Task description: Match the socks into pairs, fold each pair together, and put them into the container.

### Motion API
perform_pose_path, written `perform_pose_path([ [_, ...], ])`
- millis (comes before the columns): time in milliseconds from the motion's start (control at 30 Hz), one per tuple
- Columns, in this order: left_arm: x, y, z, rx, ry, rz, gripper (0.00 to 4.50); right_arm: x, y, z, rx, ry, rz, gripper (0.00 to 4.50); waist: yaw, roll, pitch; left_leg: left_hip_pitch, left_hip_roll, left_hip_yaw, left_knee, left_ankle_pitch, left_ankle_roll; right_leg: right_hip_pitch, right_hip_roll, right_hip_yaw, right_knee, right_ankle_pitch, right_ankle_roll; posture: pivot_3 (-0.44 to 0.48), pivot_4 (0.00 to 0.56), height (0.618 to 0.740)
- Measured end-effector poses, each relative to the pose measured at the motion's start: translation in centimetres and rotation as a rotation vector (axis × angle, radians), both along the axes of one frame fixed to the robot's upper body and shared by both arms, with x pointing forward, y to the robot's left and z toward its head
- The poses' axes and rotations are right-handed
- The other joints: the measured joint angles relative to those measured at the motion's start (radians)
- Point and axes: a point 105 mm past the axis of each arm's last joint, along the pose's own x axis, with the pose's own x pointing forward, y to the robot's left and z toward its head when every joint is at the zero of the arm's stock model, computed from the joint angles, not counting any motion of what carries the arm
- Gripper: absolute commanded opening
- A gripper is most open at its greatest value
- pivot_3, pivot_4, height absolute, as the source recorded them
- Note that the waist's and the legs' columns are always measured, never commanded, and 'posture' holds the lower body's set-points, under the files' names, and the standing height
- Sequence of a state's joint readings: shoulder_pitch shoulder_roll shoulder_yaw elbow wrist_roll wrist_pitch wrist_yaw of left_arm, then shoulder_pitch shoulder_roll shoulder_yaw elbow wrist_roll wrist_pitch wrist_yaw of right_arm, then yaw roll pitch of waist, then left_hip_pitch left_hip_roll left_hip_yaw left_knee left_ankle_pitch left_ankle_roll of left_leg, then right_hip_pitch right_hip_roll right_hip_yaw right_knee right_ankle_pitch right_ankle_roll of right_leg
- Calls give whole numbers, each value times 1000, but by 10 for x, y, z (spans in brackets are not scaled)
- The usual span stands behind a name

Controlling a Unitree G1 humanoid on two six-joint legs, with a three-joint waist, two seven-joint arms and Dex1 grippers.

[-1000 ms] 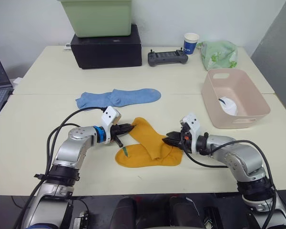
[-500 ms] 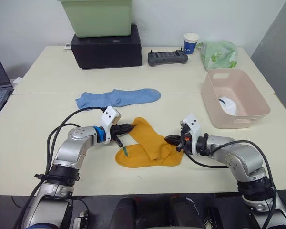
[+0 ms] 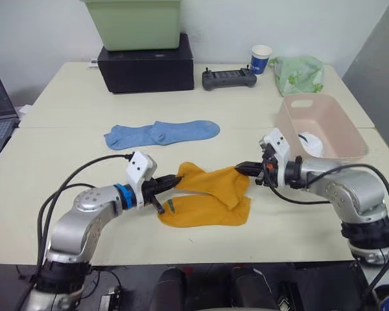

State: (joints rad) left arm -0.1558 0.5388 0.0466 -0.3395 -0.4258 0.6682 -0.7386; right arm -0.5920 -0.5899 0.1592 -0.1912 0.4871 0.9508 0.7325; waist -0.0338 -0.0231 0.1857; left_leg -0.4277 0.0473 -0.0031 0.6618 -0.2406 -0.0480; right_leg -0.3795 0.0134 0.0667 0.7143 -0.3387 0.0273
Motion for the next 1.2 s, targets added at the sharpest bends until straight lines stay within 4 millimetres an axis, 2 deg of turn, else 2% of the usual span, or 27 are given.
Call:
perform_pose_path([
  [100, -3, -4, -9, -36, 18, 99, 0, 13, 8, -6, -89, -54, 64, 24, 0, 0, 0, 0, 0, -1, 0, 0, 0, 0, 0, 0, 0, 0, 0, 0, 150, 740],
  [367, 3, 11, -19, -28, -20, 286, 0, 26, 27, -32, -147, -72, 147, 24, 2, 0, 0, 0, 0, -2, 0, 0, 0, 0, -3, -1, 0, 0, 0, 0, 150, 740],
  [433, 5, 15, -20, -17, -35, 307, 0, 28, 28, -33, -150, -94, 153, 429, 2, 0, 0, 0, 0, -2, 0, 0, 0, 1, -3, -1, 0, 0, 0, 0, 150, 740],
  [500, 4, 15, -24, -23, -23, 315, 476, 30, 27, -31, -149, -117, 153, 999, 2, 0, 0, 0, 0, -1, 0, 0, 0, 1, -4, -1, 0, 0, 0, 0, 150, 740],
  [600, 1, 13, -27, -43, -4, 309, 1349, 31, 23, -19, -103, -157, 127, 2107, 3, 0, 0, 0, 0, -2, 0, 0, 0, 1, -4, -2, 0, 0, 0, 0, 150, 740],
  [667, 2, 23, -23, -18, -27, 311, 1999, 25, 20, -4, -40, -192, 123, 2786, 3, 0, 0, 0, 0, -3, 0, 0, 0, 1, -4, -3, 0, 0, 0, 0, 150, 740],
  [733, 3, 35, -14, 24, -74, 304, 2619, 15, 15, 7, -5, -218, 133, 2798, 3, 0, 0, 0, 0, -5, 0, 0, 0, 1, -4, -4, 0, 0, 0, 0, 150, 740],
  [800, 3, 51, -4, 117, -150, 232, 2619, -4, 7, 6, -7, -226, 171, 2798, 5, 0, 0, 0, 0, -6, -1, 0, 0, 2, -4, -6, -1, 0, 0, 0, 150, 740],
  [867, 0, 72, 2, 257, -221, 152, 2619, -23, 3, -5, -31, -200, 209, 2798, 4, 0, 0, 0, 0, -7, -1, 0, 0, 2, -4, -6, -1, 0, -1, 0, 150, 740],
  [933, -5, 79, 2, 373, -285, 36, 2619, -34, 2, -16, -64, -192, 233, 2798, 4, 1, 0, 1, -1, -4, -1, 0, 0, 2, -5, -5, -1, 0, -1, 0, 150, 740],
  [1100, -7, 70, -20, 481, -368, -207, 2619, -47, 9, -35, -197, -305, 315, 2798, 3, 1, 0, 2, -1, -1, -1, 0, 0, 3, -3, -4, -1, -1, -1, 0, 150, 740],
  [1200, 2, 63, -18, 544, -464, -274, 2619, -47, 12, -38, -244, -366, 333, 2798, 4, 1, 0, 2, -1, -1, -1, 0, 0, 3, -1, -4, -1, -1, -1, 0, 150, 740],
])
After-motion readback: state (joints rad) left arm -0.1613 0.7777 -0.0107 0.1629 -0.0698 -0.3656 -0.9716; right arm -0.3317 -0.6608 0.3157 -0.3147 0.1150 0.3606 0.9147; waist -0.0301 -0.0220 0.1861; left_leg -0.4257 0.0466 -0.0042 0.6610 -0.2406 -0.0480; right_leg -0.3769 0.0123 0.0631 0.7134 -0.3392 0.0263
